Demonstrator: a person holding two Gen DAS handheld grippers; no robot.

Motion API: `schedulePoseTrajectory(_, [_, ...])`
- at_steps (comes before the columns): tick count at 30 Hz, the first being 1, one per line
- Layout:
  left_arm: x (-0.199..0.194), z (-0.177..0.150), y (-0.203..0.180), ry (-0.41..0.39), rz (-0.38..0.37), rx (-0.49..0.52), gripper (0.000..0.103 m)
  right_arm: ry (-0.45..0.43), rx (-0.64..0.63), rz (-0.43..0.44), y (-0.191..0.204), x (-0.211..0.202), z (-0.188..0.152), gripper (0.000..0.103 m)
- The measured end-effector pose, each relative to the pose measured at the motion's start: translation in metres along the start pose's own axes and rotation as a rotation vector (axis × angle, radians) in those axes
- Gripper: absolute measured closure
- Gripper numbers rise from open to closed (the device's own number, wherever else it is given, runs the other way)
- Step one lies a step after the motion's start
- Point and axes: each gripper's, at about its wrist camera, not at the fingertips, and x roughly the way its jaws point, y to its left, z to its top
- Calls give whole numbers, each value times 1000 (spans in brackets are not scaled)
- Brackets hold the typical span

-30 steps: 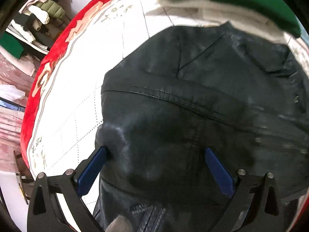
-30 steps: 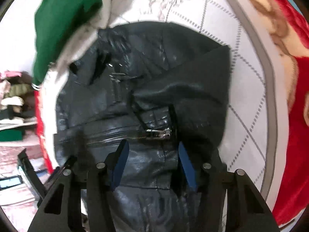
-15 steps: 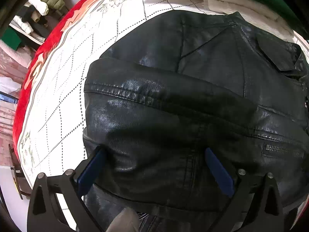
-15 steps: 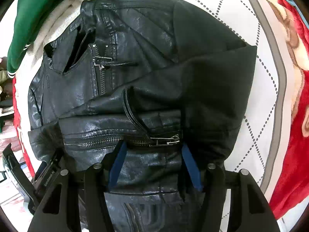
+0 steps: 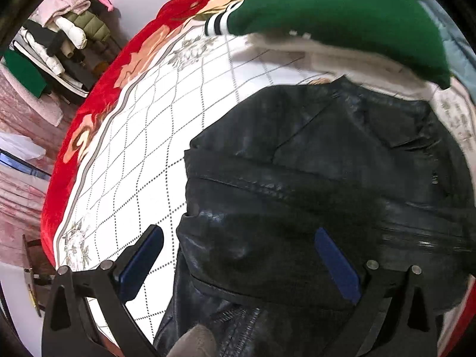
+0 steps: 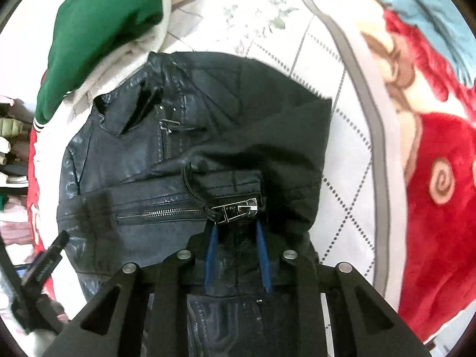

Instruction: Fold large clothes

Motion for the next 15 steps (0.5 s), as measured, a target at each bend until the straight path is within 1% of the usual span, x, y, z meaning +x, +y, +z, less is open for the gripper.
schedulePoseTrajectory(2, [-6,-1,-1,-1,-12,3,0,-32,-26,-33,3,-5,-3,78])
schedulePoseTrajectory(5, [3,9,10,10,-32,7,0,-39,-30,-68,-2,1,-1,78])
schedulePoseTrajectory(7, [7,11,12,23,-36,12,0,-14,-37,-91,-6,13,2,77])
schedulePoseTrajectory(10, [18,9,8,50,-28,25,0,63,-46,-104,-14,33,6,75])
schedulePoseTrajectory(12, [29,5,6,81,9,37,0,104,9,-68,-21,34,14,73])
schedulePoseTrajectory(13, [35,5,8,93,27,37,0,125,34,-48,-25,32,17,69])
schedulePoseTrajectory(15, [50,4,15,120,78,23,0,151,82,-7,-35,24,22,67])
